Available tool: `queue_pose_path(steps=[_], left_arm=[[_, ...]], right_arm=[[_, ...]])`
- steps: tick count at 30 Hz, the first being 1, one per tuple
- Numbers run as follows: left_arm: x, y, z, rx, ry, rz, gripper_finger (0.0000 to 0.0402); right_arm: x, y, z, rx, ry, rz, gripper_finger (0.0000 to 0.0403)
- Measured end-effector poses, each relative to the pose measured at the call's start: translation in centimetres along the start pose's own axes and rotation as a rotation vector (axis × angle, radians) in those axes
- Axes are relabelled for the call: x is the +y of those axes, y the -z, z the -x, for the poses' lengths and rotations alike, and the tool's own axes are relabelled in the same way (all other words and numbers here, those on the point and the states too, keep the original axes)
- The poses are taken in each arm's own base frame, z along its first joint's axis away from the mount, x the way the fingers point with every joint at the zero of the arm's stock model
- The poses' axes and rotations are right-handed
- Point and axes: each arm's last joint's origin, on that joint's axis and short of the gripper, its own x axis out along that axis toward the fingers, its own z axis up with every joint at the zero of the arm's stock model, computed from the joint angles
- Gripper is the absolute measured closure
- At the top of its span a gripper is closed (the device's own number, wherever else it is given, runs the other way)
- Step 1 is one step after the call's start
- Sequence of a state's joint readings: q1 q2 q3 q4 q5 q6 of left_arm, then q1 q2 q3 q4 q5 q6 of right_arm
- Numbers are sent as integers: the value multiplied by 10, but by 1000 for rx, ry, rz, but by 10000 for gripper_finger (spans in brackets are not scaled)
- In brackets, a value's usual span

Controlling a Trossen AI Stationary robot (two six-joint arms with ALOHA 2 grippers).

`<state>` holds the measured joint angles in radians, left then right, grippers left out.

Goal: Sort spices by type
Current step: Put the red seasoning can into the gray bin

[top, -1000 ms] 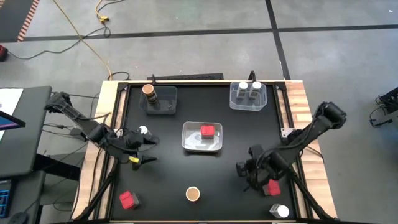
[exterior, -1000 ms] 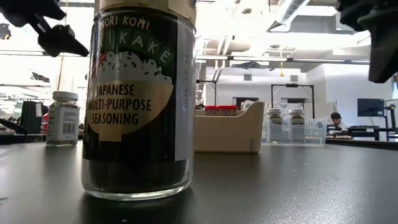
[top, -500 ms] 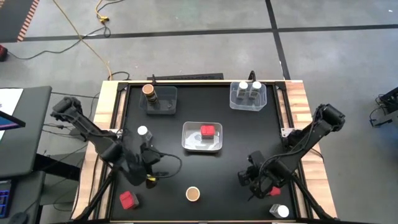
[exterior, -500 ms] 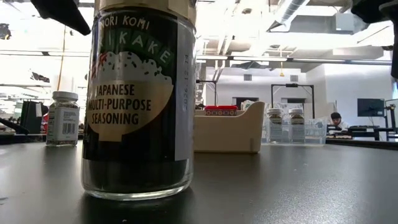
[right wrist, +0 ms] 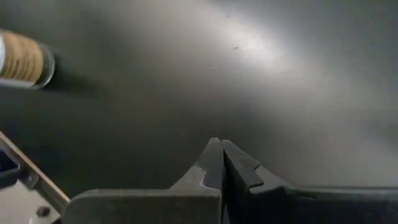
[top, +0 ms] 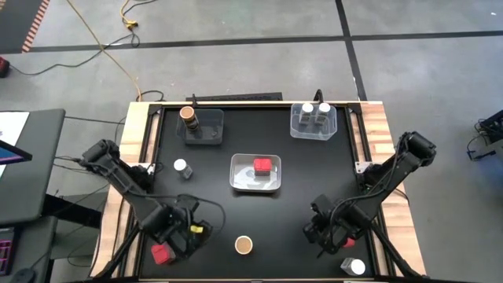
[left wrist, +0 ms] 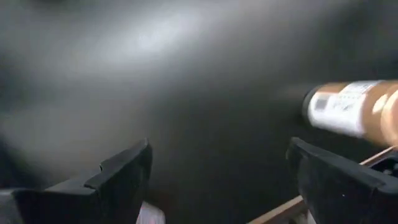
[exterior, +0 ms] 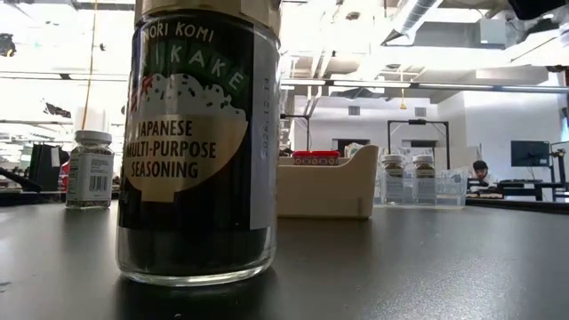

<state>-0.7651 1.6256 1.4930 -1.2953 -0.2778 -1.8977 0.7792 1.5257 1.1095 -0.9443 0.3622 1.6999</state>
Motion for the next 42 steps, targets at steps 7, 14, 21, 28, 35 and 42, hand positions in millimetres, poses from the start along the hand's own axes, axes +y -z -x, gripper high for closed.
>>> queue_pose_path(steps=[7, 14, 21, 28, 35, 42], left_arm=[[17, 44, -2, 52, -127, 180, 47], [23, 65, -1, 82, -122, 234, 47], [21, 66, -1, 77, -86, 222, 47], [23, 64, -1, 64, -97, 98, 47], [15, 66, -1, 26, 16, 147, 47], [10, 63, -1, -59, 118, 253, 47]], right_arm=[[5, 1, 0, 4, -46, 109, 380], [5, 1, 0, 3, -51, 143, 379], [6, 1, 0, 3, -56, 144, 379], [6, 1, 0, 4, -59, 142, 379], [6, 1, 0, 4, -61, 141, 379], [7, 1, 0, 4, -69, 138, 379]])
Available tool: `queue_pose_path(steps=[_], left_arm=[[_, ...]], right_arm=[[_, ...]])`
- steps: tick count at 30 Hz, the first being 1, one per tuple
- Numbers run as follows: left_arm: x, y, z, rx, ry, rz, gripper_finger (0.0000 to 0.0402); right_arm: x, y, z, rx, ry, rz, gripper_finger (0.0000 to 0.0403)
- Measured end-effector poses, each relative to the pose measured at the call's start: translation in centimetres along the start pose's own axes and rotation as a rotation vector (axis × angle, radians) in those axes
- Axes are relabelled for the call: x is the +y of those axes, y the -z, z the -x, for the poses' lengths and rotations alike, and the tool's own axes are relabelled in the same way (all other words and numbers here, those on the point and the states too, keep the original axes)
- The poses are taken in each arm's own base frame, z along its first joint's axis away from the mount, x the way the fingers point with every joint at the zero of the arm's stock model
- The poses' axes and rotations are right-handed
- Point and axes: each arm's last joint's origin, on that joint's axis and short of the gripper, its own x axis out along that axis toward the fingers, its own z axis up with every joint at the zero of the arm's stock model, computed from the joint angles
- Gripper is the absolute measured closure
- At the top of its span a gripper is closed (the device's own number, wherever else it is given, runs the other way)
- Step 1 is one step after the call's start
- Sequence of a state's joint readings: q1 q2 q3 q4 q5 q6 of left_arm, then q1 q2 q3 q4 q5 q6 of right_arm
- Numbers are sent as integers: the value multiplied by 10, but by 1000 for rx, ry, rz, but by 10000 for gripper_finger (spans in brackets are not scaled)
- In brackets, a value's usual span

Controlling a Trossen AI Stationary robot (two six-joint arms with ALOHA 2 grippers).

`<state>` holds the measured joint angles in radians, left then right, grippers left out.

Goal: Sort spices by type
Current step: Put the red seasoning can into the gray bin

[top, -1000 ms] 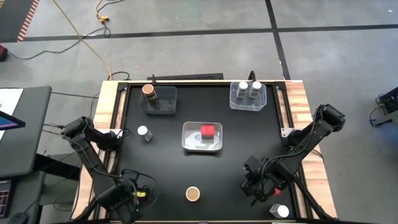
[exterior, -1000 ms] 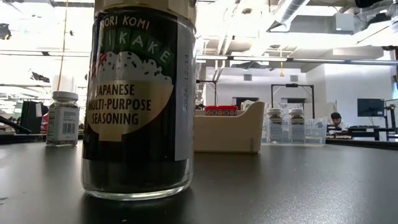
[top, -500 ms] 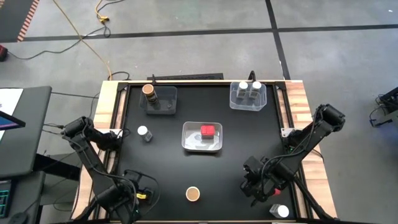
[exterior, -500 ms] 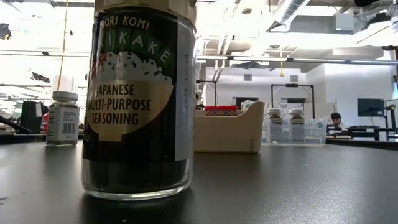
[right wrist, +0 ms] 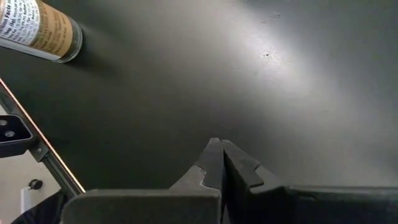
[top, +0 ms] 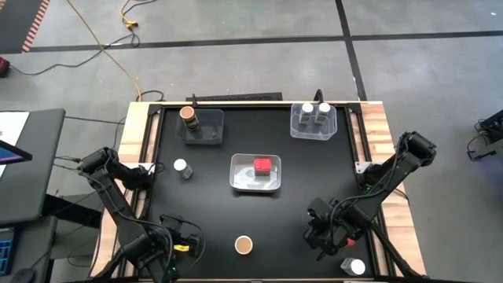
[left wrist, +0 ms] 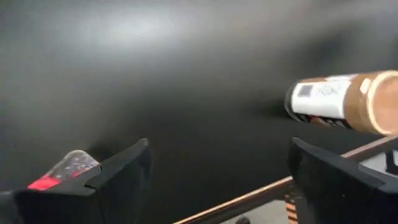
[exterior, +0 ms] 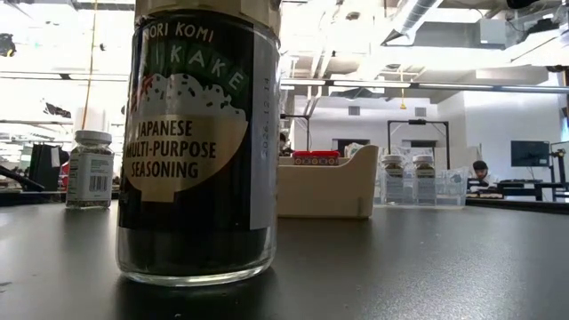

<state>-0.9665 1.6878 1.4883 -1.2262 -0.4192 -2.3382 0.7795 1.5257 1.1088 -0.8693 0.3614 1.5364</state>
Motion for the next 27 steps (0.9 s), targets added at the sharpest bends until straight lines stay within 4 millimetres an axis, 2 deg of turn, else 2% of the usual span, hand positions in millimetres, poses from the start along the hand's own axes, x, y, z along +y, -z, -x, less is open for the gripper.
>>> queue_pose_path(steps=[3, 6, 11, 18, 24, 27], left_arm=[[0, -2, 0, -10, -9, -30, 47], [1, -2, 0, -14, -16, -145, 47], [0, 3, 0, 90, -24, -592, 47], [-8, 12, 1, 174, 88, -831, 47], [-6, 12, 1, 207, 80, -945, 47], [-4, 12, 1, 246, 72, -1086, 47]], right_arm=[[2, 0, 0, -1, -19, -6, 379], [3, 0, 0, -1, -26, -9, 379], [3, 0, 0, -1, -26, -9, 379], [3, 0, 0, -1, -34, -26, 379], [4, 0, 0, 1, -35, -98, 379], [4, 0, 0, 0, -35, -137, 379]])
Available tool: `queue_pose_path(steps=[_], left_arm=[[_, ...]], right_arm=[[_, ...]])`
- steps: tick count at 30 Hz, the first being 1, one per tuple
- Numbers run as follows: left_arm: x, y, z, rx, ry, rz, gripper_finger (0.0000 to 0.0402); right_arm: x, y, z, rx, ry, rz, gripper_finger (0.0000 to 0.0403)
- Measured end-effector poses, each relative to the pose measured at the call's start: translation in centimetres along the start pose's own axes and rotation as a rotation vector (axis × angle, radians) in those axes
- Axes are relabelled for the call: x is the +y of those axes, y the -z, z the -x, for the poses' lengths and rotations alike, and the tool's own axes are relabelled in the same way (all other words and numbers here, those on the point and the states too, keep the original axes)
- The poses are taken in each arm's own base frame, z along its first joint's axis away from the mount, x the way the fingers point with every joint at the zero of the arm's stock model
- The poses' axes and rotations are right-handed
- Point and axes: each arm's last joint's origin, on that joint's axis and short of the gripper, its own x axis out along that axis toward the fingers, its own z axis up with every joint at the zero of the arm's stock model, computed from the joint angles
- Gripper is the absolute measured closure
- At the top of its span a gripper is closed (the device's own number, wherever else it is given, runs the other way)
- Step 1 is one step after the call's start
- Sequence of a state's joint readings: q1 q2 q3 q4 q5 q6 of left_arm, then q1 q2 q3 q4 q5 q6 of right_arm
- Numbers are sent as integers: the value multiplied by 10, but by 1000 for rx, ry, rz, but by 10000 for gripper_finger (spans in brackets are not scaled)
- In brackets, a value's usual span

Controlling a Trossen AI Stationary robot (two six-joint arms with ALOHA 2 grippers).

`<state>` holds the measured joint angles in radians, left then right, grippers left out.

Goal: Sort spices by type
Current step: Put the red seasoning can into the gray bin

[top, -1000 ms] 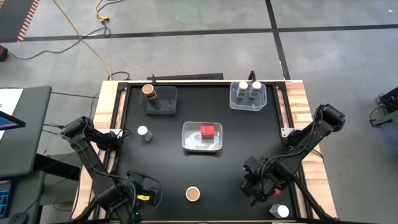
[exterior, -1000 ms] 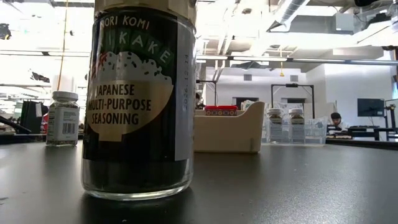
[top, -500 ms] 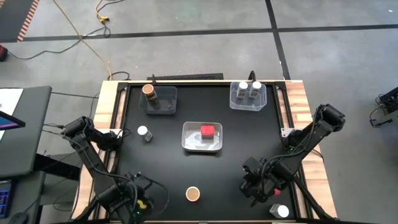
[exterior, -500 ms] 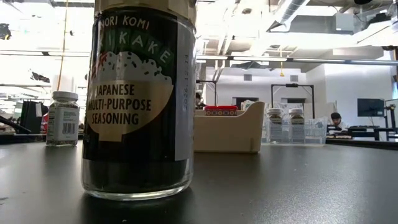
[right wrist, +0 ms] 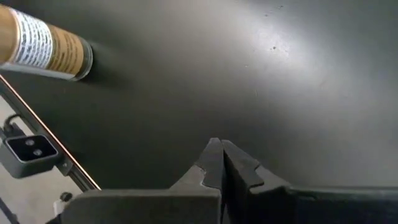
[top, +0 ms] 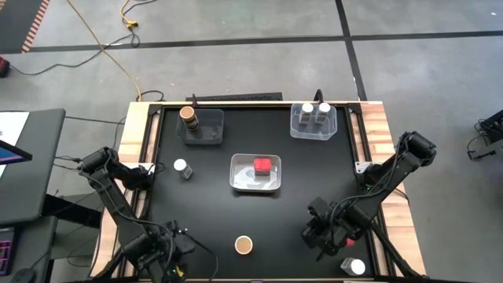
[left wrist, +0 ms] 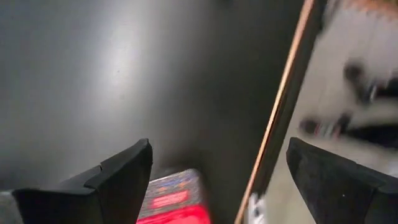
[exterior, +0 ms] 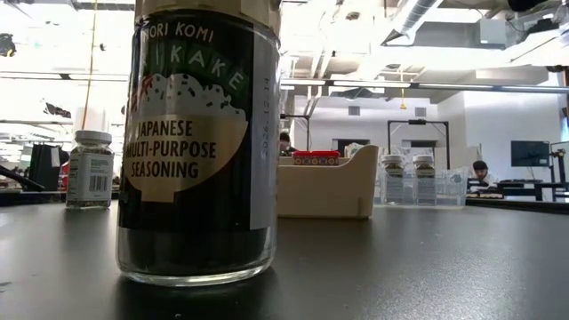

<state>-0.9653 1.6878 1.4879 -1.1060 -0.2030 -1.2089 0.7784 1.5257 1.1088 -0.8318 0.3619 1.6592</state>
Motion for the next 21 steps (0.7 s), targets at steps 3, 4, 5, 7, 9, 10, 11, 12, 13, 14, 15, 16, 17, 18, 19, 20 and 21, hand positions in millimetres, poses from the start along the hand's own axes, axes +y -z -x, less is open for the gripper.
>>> queue_pose_path(steps=[3, 4, 5, 7, 9, 10, 11, 12, 13, 14, 15, 16, 17, 18, 19, 20, 21], left_arm=[[1, 2, 0, 49, 3, -249, 47], [1, 4, 1, 62, 8, -330, 47], [1, 6, 1, 74, 10, -403, 47], [1, 10, 2, 96, 11, -525, 47], [2, 14, 2, 138, 22, -620, 47], [2, 17, 3, 162, 31, -660, 47], [2, 20, 4, 188, 42, -694, 47], [2, 24, 5, 211, 55, -725, 47], [1, 28, 5, 226, 65, -749, 47], [-1, 32, 7, 234, 74, -773, 47], [-2, 37, 8, 238, 78, -800, 47], [-2, 42, 9, 242, 79, -830, 47], [-3, 46, 10, 247, 78, -859, 47], [-3, 51, 10, 246, 75, -886, 47], [-3, 55, 10, 240, 64, -914, 47], [-3, 59, 9, 228, 46, -947, 47], [-2, 63, 8, 219, 28, -980, 47]], right_arm=[[0, 0, 0, -1, 0, -42, 379], [0, 0, 0, -1, 0, -54, 379], [0, 0, 0, -1, 1, -66, 379], [0, 0, 0, -2, 0, -86, 379], [0, 0, 0, -3, 1, -107, 379], [0, 0, 0, -4, 0, -121, 379], [0, 0, 0, -4, 0, -134, 379], [0, 0, 0, -4, 0, -147, 379], [0, 0, 0, -5, 0, -158, 379], [0, 0, 0, -5, 0, -170, 379], [0, 0, 0, -5, 0, -178, 379], [0, 0, 0, -5, 0, -184, 379], [0, 0, 0, -5, 0, -194, 379], [0, 0, 0, -5, 0, -201, 379], [0, -1, 0, -6, 0, -206, 379], [0, -1, 0, -6, 0, -211, 379], [0, -1, 0, -7, 0, -217, 379]])
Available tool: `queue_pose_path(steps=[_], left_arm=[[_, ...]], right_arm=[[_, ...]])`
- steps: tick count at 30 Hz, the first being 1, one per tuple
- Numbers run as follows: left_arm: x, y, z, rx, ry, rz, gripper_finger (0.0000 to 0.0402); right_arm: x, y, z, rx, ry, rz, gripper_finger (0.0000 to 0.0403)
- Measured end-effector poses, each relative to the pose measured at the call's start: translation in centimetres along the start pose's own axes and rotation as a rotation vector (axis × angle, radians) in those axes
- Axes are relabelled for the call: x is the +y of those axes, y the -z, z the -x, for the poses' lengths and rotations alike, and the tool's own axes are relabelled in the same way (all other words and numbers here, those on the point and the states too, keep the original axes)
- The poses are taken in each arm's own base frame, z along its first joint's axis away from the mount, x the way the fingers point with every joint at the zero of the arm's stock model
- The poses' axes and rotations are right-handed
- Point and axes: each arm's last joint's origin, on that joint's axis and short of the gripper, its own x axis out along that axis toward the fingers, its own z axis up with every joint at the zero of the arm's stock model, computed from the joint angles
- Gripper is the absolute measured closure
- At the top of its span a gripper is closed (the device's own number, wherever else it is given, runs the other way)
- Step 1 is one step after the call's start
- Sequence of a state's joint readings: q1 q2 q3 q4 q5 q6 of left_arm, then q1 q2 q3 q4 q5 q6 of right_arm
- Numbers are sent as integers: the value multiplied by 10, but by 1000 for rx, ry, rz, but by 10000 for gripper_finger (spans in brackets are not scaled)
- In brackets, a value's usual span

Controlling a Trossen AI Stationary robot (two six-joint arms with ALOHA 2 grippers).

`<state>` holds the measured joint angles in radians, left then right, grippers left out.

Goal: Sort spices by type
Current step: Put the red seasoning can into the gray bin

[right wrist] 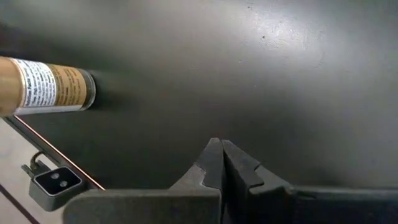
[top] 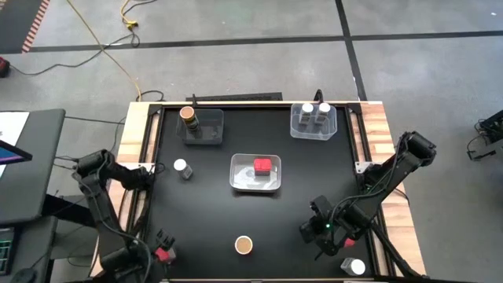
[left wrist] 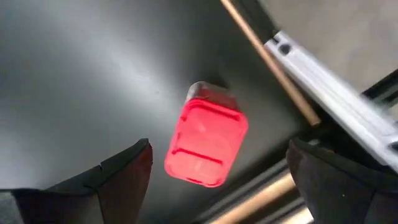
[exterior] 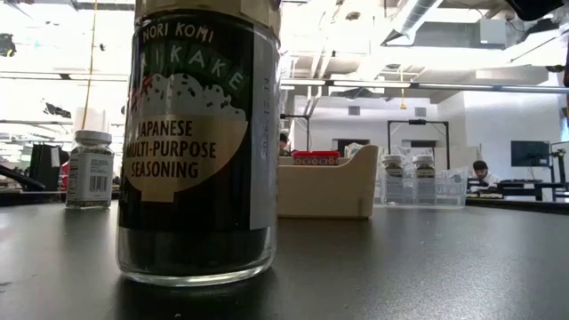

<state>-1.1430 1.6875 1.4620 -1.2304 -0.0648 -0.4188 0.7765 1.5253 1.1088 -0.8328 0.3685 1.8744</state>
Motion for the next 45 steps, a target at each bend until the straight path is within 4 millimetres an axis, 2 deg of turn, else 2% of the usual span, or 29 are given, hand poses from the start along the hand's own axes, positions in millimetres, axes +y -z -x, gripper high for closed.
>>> queue_pose_path(steps=[10, 14, 21, 25, 31, 36, 42, 45], left_arm=[[-5, 17, -23, 79, -59, -157, 47], [-6, 18, -31, 59, -44, -190, 47], [-5, 17, -32, 29, -64, -221, 49], [-5, 16, -39, -5, -79, -228, 63], [-8, 16, -49, -22, -12, -217, 77], [-7, 16, -49, -23, -16, -230, 108], [-5, 15, -49, -25, -25, -227, 182], [-1, 13, -50, -28, -23, -223, 189]], right_arm=[[1, -1, 0, -32, -14, -65, 379], [1, -1, 0, -29, -23, -72, 379], [2, 0, 0, -26, -30, -74, 379], [2, 0, 0, -25, -31, -74, 379], [3, 0, 0, -23, -38, -75, 379], [3, 0, 0, -22, -40, -75, 379], [3, 0, 0, -22, -40, -61, 379], [3, 0, 0, -23, -40, -31, 379]])
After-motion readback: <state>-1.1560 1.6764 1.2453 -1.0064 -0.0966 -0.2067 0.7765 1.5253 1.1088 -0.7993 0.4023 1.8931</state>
